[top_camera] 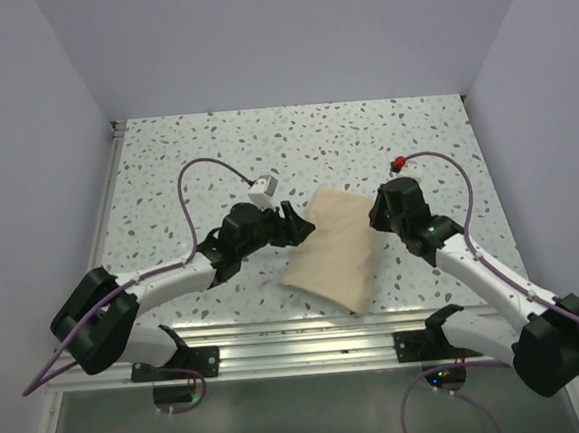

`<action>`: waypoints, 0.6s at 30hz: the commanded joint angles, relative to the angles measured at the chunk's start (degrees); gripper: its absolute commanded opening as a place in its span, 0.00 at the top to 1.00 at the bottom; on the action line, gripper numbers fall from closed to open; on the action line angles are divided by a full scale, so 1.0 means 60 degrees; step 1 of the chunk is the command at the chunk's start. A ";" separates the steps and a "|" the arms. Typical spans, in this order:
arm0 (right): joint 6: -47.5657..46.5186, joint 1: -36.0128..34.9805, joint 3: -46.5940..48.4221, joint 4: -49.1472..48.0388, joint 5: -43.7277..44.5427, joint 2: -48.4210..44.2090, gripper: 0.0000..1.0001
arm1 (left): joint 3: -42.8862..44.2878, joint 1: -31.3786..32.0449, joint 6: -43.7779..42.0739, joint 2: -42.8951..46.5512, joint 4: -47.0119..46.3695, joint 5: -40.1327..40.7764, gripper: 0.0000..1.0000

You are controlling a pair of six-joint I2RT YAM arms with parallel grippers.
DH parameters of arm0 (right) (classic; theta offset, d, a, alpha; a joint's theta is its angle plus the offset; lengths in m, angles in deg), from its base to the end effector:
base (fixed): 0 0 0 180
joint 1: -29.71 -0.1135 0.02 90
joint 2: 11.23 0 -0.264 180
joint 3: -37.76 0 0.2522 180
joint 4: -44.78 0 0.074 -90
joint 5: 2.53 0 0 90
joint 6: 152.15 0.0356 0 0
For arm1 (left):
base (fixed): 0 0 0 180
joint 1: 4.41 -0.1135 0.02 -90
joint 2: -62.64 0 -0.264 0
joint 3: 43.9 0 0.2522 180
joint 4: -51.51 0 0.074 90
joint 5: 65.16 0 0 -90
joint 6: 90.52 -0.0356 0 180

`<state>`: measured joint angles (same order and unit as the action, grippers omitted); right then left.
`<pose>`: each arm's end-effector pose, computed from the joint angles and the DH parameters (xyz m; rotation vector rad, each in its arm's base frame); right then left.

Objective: Prepare the surgical pack

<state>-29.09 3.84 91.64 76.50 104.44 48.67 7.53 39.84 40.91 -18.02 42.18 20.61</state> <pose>0.2060 0.0883 0.2493 0.2988 2.1867 0.2452 0.2132 -0.2114 0.2136 0.1045 2.0674 -1.0431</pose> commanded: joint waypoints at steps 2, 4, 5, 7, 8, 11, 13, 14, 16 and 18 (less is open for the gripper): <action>-0.0954 0.0019 0.0667 -0.1378 -0.2166 0.0460 0.74 | -0.0022 0.0023 -0.0811 0.0860 0.0904 -0.0391 0.39; -0.0852 0.0019 0.0987 -0.1629 -0.2798 0.0913 0.72 | -0.0140 0.0023 -0.0913 0.1022 0.0933 -0.0714 0.45; -0.0823 0.0034 0.1091 -0.1964 -0.3292 0.1133 0.72 | -0.0257 0.0023 -0.0928 0.1051 0.0818 -0.1137 0.47; -0.0560 0.0019 0.1470 -0.2157 -0.3983 0.1880 0.73 | -0.0418 0.0023 -0.0943 0.1051 0.0525 -0.1549 0.55; -0.0486 0.0034 0.1574 -0.2506 -0.4261 0.2129 0.75 | -0.0564 0.0023 -0.0929 0.1037 0.0233 -0.1841 0.58; -0.0003 0.0034 0.1868 -0.3340 -0.5214 0.3197 0.86 | -0.0828 0.0023 -0.0885 0.0862 -0.0309 -0.2223 0.69; 0.0347 0.0049 0.2072 -0.3621 -0.5508 0.3899 0.94 | -0.0931 0.0037 -0.0855 0.0773 -0.0457 -0.2254 0.78; 0.0466 0.0049 0.2131 -0.3970 -0.5741 0.4107 0.96 | -0.1077 0.0037 -0.0855 0.0729 -0.0632 -0.2254 0.80; 0.0830 0.0092 0.2219 -0.4338 -0.5846 0.4517 1.00 | -0.1282 0.0052 -0.0783 0.0627 -0.0910 -0.2283 0.89; 0.1037 0.0122 0.2307 -0.4808 -0.5847 0.5059 1.00 | -0.1619 0.0066 -0.0767 0.0525 -0.1321 -0.2284 0.98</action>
<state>-26.49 3.99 102.72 55.21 73.42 76.60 -0.17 39.91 37.26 -14.02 40.58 8.59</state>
